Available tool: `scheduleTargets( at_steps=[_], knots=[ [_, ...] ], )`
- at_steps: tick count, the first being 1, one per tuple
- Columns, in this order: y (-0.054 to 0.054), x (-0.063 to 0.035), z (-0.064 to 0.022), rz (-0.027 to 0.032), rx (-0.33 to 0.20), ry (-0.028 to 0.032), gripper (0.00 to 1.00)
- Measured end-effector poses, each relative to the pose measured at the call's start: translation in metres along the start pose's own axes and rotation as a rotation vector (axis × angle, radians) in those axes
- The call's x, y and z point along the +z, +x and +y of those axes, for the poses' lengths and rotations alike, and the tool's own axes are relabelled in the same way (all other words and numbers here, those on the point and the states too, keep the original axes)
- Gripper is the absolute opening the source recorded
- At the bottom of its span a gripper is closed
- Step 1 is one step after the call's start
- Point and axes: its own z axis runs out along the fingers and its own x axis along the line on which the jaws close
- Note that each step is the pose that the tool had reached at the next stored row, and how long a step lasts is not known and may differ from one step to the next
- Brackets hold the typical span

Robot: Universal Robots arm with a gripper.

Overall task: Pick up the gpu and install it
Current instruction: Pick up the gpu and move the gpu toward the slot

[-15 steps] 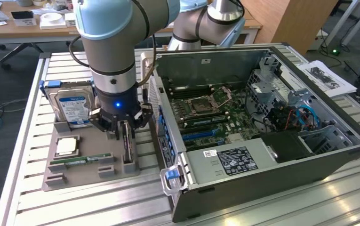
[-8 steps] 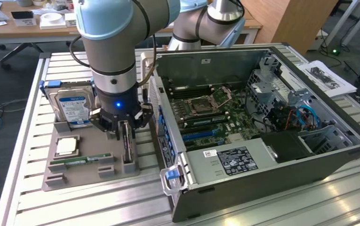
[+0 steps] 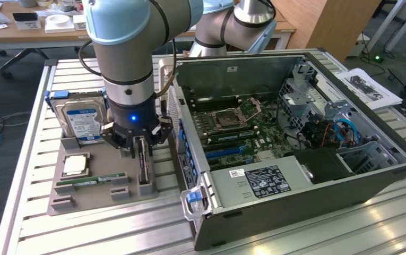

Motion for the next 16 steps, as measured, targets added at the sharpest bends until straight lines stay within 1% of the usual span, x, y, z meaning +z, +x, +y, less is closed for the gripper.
scheduleTargets(
  at_steps=[3, 4, 16],
  knots=[
    [0.0000, 0.0000, 0.0000, 0.0000, 0.000, 0.0000, 0.42],
    [0.0000, 0.0000, 0.0000, 0.0000, 0.000, 0.0000, 0.35],
    [-0.0008, 0.0000, -0.0001, 0.0000, 0.002, 0.0001, 0.35]
  ],
)
